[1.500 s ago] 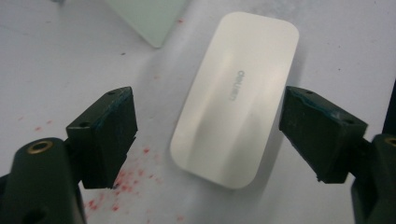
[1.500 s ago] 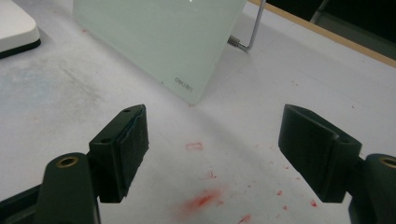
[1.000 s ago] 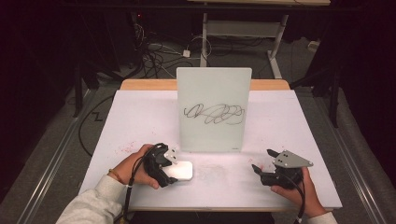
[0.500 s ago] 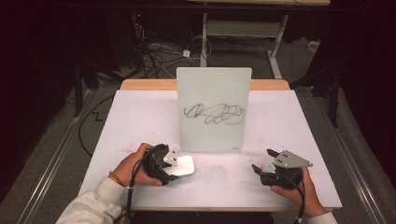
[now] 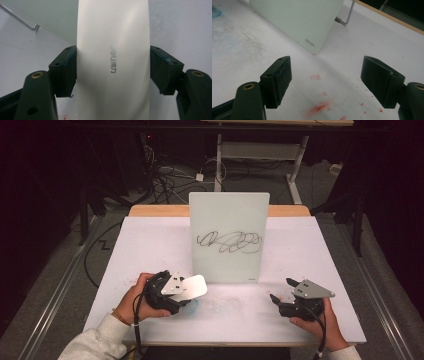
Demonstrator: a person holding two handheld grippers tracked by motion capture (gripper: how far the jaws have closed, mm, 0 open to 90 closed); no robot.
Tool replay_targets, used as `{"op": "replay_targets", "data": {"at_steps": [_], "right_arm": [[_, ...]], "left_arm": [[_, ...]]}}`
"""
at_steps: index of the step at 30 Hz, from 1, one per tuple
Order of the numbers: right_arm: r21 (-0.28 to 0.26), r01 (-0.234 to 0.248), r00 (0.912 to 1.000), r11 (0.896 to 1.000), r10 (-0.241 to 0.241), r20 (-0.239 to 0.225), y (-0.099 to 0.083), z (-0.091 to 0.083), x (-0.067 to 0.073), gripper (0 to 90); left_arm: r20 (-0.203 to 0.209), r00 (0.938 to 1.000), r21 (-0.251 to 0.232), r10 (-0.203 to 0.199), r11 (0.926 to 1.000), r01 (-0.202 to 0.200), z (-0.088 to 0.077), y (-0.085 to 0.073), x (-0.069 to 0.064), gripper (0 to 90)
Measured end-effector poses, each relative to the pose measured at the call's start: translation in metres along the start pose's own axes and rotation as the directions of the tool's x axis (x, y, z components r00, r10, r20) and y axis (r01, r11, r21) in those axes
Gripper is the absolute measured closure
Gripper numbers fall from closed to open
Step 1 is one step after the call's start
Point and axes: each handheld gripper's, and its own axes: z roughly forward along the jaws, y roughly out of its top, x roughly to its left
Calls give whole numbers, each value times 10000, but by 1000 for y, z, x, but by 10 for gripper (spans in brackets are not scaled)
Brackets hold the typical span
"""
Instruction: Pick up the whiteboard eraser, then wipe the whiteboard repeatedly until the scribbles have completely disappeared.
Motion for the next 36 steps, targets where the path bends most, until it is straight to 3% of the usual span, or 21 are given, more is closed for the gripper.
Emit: {"op": "replay_targets", "data": {"at_steps": [4,6,9,15,16,19,20,22,25,26,29,32,33,34,36], "right_arm": [[-58,-6,10000,10000,7,87,1,-1,0,254],[-104,8,9999,9999,-7,100,1,-1,0,254],[-101,22,9999,9999,-21,115,1,-1,1,253],[-68,-7,9998,10000,8,188,0,-1,1,253],[-113,49,9998,9999,-47,178,1,-1,1,253],[-120,5,9998,9999,-3,206,2,-1,1,253],[-147,-22,9998,9999,25,213,2,-1,1,253],[-182,-34,9998,9998,38,180,2,-1,0,252],[-109,-13,9998,9999,15,191,0,-1,0,251],[-113,3,9998,9999,-1,186,-1,-1,0,251],[-144,-26,9997,9999,29,244,-1,-4,1,251],[-108,-12,9995,9999,16,303,-2,-5,1,250],[-89,-48,9995,9999,51,305,-3,-4,0,250],[-74,1,9996,10000,1,293,-3,-4,0,250],[-65,-12,9997,10000,14,256,-3,-4,1,250]], "left_arm": [[-392,9989,-387,-250,9990,235,-4,-1,1,291],[-783,9959,-582,-463,9974,418,-6,-3,2,291],[-1025,9930,-759,-584,9958,507,-8,-3,2,291],[-1814,9783,-1314,-1001,9884,768,-11,0,0,292],[-2111,9710,-1458,-1119,9859,819,-13,1,-2,292],[-2346,9646,-1580,-1208,9838,848,-14,2,-3,292],[-2587,9575,-1673,-1272,9822,853,-15,3,-3,292],[-2702,9516,-1824,-1463,9783,986,-16,4,-1,292],[-2802,9492,-1897,-1431,9776,913,-16,6,0,292],[-3027,9405,-2050,-1542,9743,938,-16,8,1,292],[-3486,9230,-2155,-1629,9723,903,-17,14,5,292],[-3637,9123,-2517,-1882,9628,982,-19,17,12,292],[-3637,9123,-2517,-1882,9628,982,-19,17,12,292],[-3854,8994,-2660,-2062,9582,1057,-19,18,15,292],[-4084,8871,-2672,-2153,9574,1093,-18,19,18,292]]}}
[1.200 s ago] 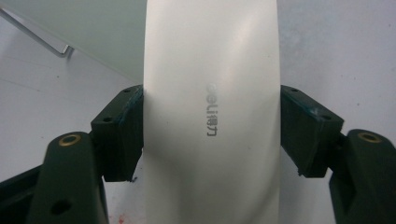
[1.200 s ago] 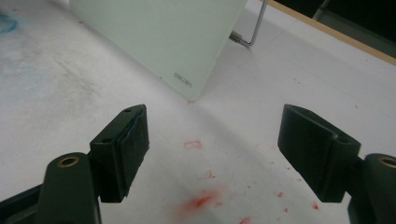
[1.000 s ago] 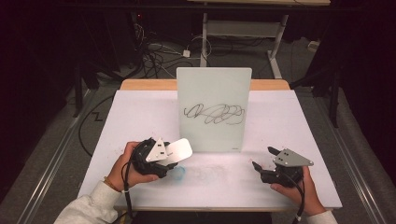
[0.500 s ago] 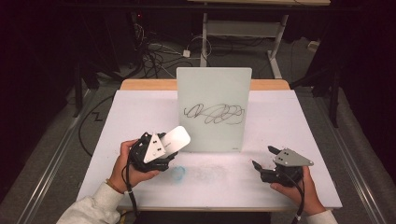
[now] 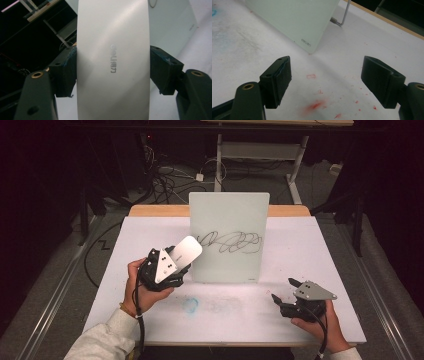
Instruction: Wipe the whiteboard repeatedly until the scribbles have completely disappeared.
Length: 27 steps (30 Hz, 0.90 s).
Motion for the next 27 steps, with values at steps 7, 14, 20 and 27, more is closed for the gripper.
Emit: {"op": "replay_targets", "data": {"at_steps": [7,14,20,27], "right_arm": [[-55,168,9998,9998,-169,-125,0,1,1,248],[-42,126,9999,9999,-126,-29,0,1,1,247],[-12,277,9996,9996,-277,-26,0,2,2,248],[207,322,9995,9993,-321,-72,-1,4,3,238]], "left_arm": [[-466,9988,-245,-144,9996,132,10,7,2,292],[-341,9994,-489,-50,9988,33,15,15,2,292],[-461,9985,-304,307,9990,-321,21,19,-4,292],[-692,9964,-191,496,9985,-511,36,24,-7,292]]}}
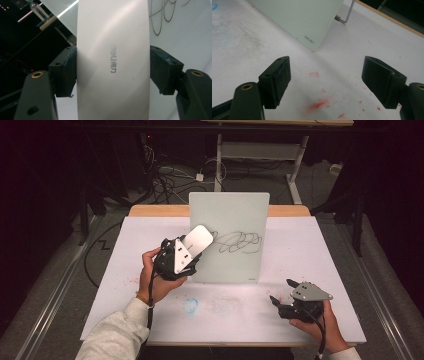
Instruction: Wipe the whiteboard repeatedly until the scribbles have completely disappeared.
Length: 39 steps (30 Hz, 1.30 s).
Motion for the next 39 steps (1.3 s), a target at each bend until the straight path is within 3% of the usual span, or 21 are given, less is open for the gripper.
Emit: {"op": "replay_targets", "data": {"at_steps": [5,7,11,19,24,26,29,32,34,39], "right_arm": [[36,-4,10000,10000,4,-21,0,0,1,237],[39,20,10000,10000,-20,-47,0,0,1,236],[60,31,9999,10000,-30,-101,0,0,1,236],[173,221,9994,9996,-216,-274,-1,3,5,236],[160,271,9992,9995,-266,-309,0,3,6,236],[135,216,9993,9997,-212,-303,0,3,5,236],[147,148,9995,9998,-144,-273,0,3,4,236],[168,129,9996,9998,-125,-269,-1,3,4,237],[178,136,9995,9997,-131,-285,0,4,5,237],[183,254,9991,9995,-248,-339,0,5,5,236]], "left_arm": [[-194,9997,-108,116,9999,-118,6,0,-2,292],[-487,9982,-84,359,9993,-363,8,-2,-6,293],[-685,9956,-58,640,9979,-645,11,-6,-12,293],[-959,9832,455,1552,9874,-1514,16,-27,-41,293],[-599,9886,558,1384,9893,-1351,13,-21,-33,293],[-820,9914,433,1023,9941,-990,11,-17,-24,293],[-1024,9947,140,133,9998,-119,7,-10,-6,293],[-941,9955,136,-76,9999,89,7,-8,0,293],[-1238,9910,482,499,9979,-442,11,-11,-14,293],[-1359,9853,814,1037,9923,-932,16,-22,-38,293]]}}
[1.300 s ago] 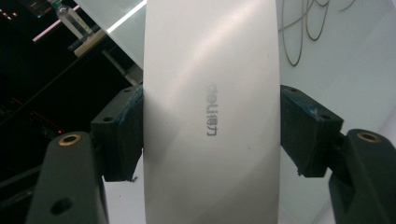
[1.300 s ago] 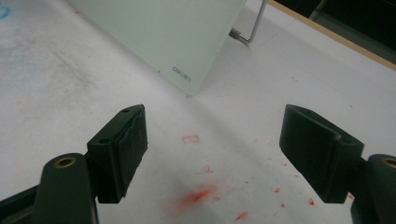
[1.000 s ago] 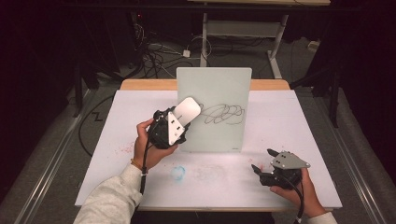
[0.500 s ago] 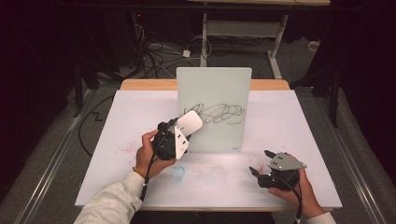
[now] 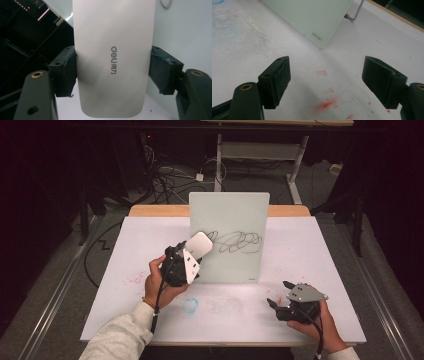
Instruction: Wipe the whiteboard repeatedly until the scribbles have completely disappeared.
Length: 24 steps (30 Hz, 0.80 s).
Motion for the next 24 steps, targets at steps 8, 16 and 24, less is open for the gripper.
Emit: {"op": "replay_targets", "data": {"at_steps": [8,16,24], "right_arm": [[-9,2,10000,10000,-2,-88,1,0,2,237],[64,-164,9998,9998,164,-59,0,1,0,237],[78,-59,10000,10000,59,-57,-1,1,-1,237]], "left_arm": [[607,9958,457,691,9964,-719,-1,-5,-16,292],[64,9988,82,-487,9988,486,-3,27,32,292],[-332,9931,405,1126,9930,-1112,6,29,-19,292]]}}
